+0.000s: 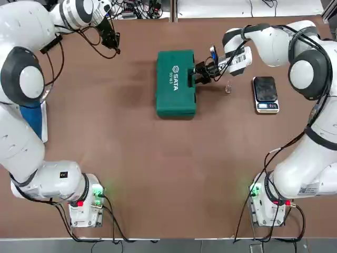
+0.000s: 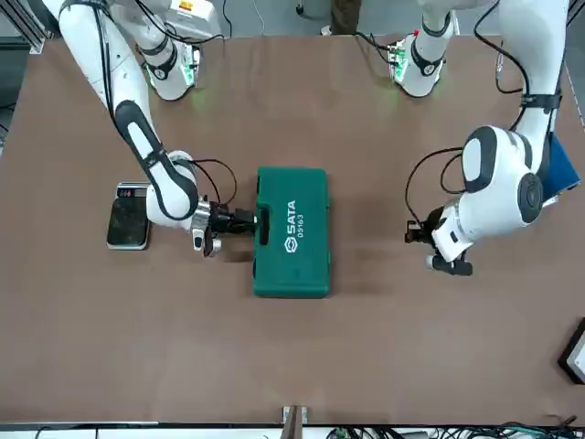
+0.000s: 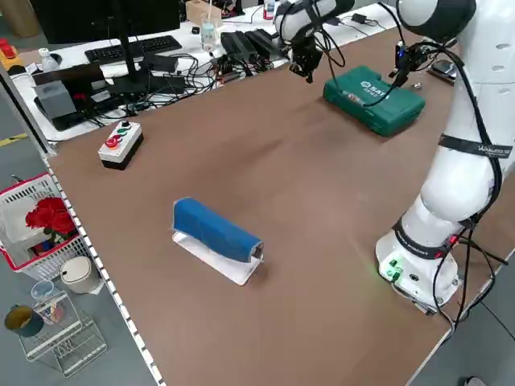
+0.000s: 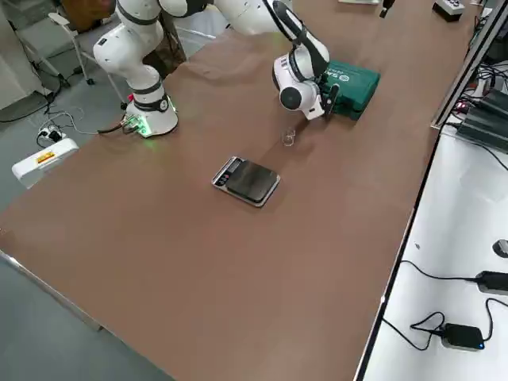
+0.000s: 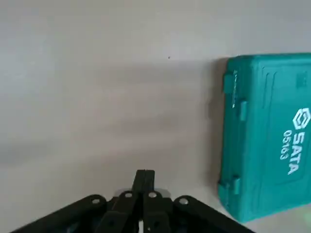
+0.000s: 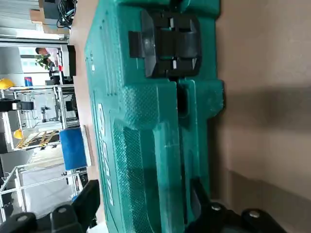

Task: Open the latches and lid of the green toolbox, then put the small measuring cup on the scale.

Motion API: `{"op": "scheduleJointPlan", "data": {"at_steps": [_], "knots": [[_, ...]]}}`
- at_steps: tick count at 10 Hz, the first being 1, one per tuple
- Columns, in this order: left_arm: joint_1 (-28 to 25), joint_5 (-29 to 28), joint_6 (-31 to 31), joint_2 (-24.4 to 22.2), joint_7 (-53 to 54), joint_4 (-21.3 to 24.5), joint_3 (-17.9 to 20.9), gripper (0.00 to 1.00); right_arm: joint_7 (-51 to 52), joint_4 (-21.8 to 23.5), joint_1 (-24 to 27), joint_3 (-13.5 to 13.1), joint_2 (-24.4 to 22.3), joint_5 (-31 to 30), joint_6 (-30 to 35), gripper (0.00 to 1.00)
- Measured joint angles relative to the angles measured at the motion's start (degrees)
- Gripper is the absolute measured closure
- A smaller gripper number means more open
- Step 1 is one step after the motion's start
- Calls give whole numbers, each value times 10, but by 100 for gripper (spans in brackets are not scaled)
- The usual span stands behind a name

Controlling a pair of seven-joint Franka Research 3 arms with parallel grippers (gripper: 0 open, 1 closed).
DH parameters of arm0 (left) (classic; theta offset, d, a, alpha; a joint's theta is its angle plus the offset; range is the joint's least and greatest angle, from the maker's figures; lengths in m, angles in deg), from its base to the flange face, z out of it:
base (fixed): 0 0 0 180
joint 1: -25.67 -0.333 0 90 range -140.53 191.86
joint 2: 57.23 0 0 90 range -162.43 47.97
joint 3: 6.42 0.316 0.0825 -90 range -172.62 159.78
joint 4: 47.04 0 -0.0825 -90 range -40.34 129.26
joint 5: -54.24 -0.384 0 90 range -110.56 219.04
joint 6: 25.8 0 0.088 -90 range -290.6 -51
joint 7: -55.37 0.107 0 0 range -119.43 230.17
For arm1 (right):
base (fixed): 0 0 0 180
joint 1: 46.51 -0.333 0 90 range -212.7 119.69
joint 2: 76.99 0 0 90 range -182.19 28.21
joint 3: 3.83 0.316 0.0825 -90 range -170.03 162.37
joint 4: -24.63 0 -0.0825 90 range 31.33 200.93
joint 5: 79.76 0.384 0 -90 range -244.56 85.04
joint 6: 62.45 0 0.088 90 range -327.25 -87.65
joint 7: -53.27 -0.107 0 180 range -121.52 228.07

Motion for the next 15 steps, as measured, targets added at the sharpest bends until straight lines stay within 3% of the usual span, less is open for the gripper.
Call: {"op": "scheduleJointPlan", "data": {"at_steps": [2,3,4,8,15], "knots": [[33,15,-56,28,-34,0,-2,99,1,-1,0,0,0,1,-2,30],[45,15,-65,34,-46,0,-2,99,3,0,-1,-1,3,1,-11,48],[49,15,-65,34,-51,0,-3,99,6,-1,-1,-2,7,1,-13,57],[60,15,-78,38,-64,0,-3,99,13,-6,-1,-3,13,1,-13,78],[64,15,-87,41,-82,-1,-3,99,-39,-28,-1,2,-7,-7,-9,77]]}}
